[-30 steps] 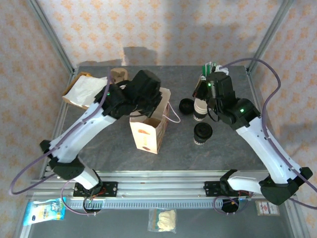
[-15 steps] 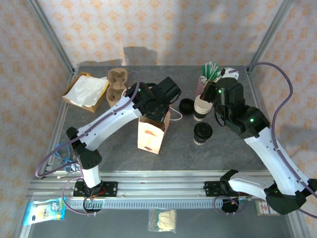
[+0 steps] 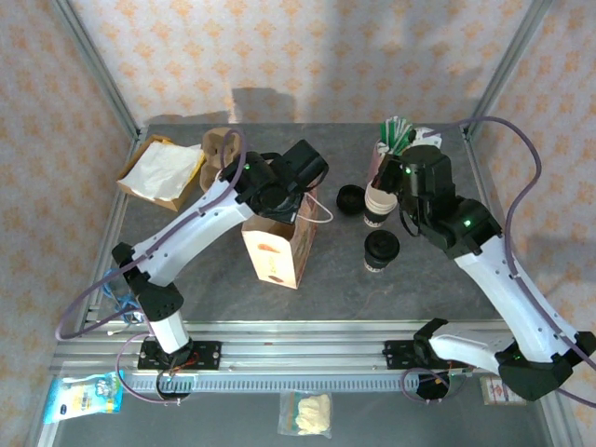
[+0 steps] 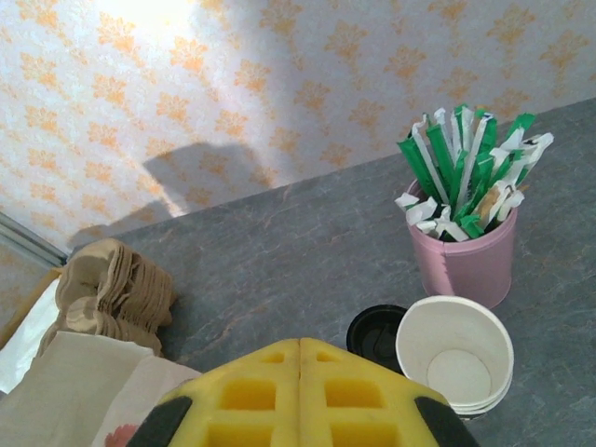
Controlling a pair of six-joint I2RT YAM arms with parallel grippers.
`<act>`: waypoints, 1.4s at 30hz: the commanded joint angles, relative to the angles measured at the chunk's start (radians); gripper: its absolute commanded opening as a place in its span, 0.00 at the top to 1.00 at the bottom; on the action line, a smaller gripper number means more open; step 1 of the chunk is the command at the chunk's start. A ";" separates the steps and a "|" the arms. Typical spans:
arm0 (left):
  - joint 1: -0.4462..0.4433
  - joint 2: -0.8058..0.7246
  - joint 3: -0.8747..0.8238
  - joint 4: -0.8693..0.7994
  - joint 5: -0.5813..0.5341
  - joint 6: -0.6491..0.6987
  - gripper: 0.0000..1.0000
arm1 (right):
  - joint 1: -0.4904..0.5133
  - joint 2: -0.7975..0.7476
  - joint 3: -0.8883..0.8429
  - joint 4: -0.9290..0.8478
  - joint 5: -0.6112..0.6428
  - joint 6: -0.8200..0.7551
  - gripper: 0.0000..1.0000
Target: Pack the takeout coffee
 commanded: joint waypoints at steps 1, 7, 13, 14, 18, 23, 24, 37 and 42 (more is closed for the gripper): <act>-0.002 -0.067 -0.006 -0.043 -0.061 -0.010 1.00 | -0.003 0.015 -0.006 -0.002 -0.050 -0.026 1.00; -0.008 -0.054 -0.025 -0.042 -0.037 -0.001 1.00 | -0.004 0.032 -0.019 -0.025 -0.162 -0.028 1.00; -0.022 0.087 0.077 -0.044 -0.027 0.014 1.00 | -0.004 0.034 -0.068 -0.018 -0.226 -0.036 1.00; -0.020 0.099 0.078 -0.044 -0.035 0.010 1.00 | -0.003 0.033 -0.071 -0.020 -0.226 -0.037 1.00; -0.020 0.112 0.044 -0.043 -0.070 -0.028 1.00 | -0.004 0.018 -0.077 -0.021 -0.221 -0.041 1.00; -0.010 0.125 0.030 -0.032 -0.088 -0.027 1.00 | -0.003 0.010 -0.073 -0.020 -0.229 -0.048 1.00; -0.006 0.124 0.021 -0.026 -0.087 -0.022 1.00 | -0.003 0.011 -0.072 -0.020 -0.232 -0.050 1.00; 0.063 0.079 -0.272 0.135 0.024 -0.016 1.00 | -0.004 0.002 -0.079 -0.037 -0.224 -0.064 1.00; 0.070 0.117 -0.266 0.108 0.052 -0.007 1.00 | -0.004 0.011 -0.077 -0.038 -0.222 -0.070 1.00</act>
